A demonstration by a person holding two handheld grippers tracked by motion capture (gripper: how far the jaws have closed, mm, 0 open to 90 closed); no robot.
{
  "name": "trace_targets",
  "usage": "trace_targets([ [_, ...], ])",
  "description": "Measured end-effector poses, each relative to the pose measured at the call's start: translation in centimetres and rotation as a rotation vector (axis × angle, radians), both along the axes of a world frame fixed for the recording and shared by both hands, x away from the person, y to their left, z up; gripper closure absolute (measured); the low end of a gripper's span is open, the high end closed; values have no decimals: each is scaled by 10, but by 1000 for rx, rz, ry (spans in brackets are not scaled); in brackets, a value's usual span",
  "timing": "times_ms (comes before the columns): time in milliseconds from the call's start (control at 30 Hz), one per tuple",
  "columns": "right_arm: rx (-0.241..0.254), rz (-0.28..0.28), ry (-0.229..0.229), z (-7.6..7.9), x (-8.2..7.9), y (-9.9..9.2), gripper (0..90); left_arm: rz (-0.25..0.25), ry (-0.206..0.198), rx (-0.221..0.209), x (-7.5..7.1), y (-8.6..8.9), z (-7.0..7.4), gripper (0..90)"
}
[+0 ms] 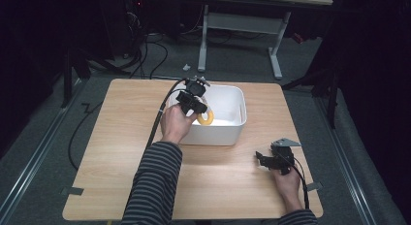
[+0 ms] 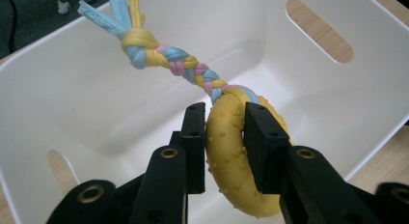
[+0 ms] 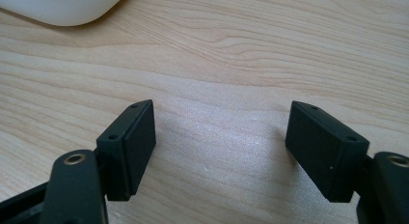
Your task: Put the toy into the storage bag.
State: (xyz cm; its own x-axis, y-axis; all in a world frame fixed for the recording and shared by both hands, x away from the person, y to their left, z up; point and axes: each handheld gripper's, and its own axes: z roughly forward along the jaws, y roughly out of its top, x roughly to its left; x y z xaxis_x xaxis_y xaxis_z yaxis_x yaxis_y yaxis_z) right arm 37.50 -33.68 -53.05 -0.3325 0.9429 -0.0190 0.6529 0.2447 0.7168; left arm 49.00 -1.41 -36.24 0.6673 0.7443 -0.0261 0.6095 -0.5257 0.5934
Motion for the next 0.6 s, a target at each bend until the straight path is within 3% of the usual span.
trace_targets([
  [167, 0, 1, 0, 0, 0, 0, 265, 2, 21, -7, 2, 0, -9, 709],
  [600, 0, 2, 0, 0, 0, 0, 265, 5, 40, -21, 1, 1, -14, 708],
])
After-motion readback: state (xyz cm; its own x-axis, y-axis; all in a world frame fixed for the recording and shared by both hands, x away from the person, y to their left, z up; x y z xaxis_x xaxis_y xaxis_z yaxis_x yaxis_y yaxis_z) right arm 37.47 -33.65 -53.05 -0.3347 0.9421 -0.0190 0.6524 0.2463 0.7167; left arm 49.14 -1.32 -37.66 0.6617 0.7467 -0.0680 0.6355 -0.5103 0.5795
